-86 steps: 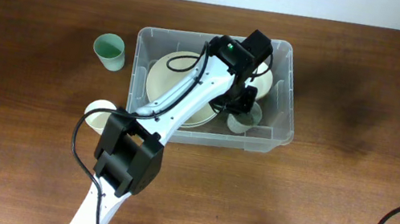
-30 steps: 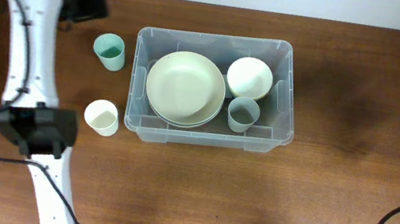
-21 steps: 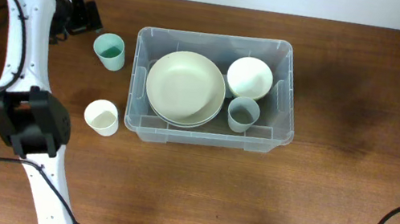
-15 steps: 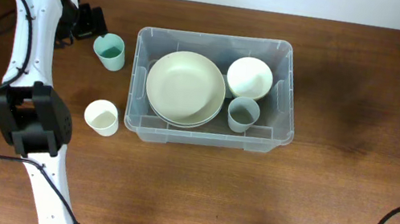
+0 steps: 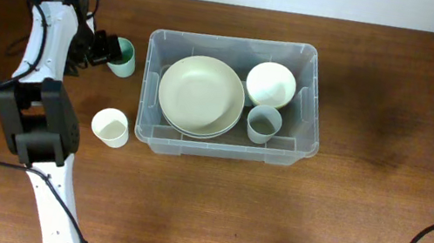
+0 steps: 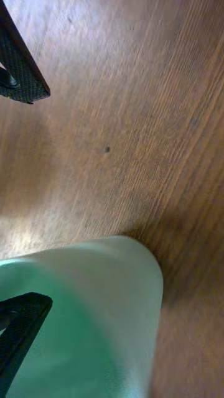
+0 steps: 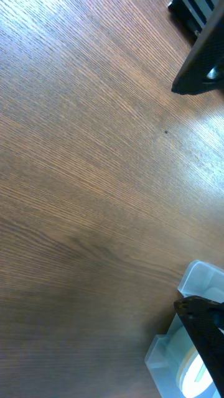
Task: Pack container
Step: 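Grasp the mint cup with the left gripper and lift it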
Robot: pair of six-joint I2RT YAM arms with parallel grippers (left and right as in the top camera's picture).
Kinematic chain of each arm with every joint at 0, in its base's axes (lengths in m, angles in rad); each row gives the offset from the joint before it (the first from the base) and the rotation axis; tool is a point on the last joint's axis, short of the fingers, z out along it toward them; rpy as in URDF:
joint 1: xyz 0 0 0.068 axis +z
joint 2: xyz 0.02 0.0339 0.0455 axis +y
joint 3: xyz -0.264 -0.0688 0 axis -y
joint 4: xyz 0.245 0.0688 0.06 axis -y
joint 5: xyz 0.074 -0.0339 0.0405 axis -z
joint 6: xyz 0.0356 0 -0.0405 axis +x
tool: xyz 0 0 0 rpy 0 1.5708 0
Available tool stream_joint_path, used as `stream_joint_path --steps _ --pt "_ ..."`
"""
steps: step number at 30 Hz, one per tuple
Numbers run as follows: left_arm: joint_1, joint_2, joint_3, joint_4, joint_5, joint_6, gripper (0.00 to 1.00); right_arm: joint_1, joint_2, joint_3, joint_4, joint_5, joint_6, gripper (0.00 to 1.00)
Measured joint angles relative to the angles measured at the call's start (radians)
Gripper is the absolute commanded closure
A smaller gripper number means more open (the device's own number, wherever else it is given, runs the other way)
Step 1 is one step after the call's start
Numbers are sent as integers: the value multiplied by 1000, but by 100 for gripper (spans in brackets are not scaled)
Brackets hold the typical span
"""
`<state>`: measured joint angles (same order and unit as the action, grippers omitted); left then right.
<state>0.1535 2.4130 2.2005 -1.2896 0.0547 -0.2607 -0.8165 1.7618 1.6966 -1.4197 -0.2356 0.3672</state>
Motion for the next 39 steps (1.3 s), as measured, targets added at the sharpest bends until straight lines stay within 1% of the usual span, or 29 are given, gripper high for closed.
stream_joint_path --steps 2,3,4,6,7,9,12,15,16,18,20,23,32,36,39 --pt "0 15 -3 1 1 -1 8 0 0 0 0 0 0 1" --pt "0 18 -6 1 2 -1 18 0 0 0 0 0 0 1" --pt "0 19 -8 2 2 -2 34 0 0 0 0 0 0 1" --pt "0 19 -9 13 2 6 54 0 0 0 0 0 0 1" --pt "0 19 -9 19 3 5 60 0 0 0 0 0 0 1" --pt "0 19 -9 23 3 9 69 0 0 0 0 0 0 1" --pt "0 19 -9 27 2 11 72 0 0 0 0 0 0 1" --pt "0 19 -9 34 6 9 86 0 0 0 0 0 0 1" --pt "0 19 -9 37 11 7 93 0 0 0 0 0 0 1" --pt "0 19 -7 45 43 9 95 0 0 0 0 0 0 1" --pt "-3 16 -2 46 42 11 95 0 0 0 0 0 0 1" --pt "-3 16 -2 46 46 10 99 0 0 0 0 0 0 1" --pt "-2 16 9 34 45 11 99 0 0 0 0 0 0 1" --pt "2 18 95 -26 42 11 99 0 0 0 0 0 0 1" --pt "10 19 239 -96 43 11 99 0 0 0 0 0 0 1"
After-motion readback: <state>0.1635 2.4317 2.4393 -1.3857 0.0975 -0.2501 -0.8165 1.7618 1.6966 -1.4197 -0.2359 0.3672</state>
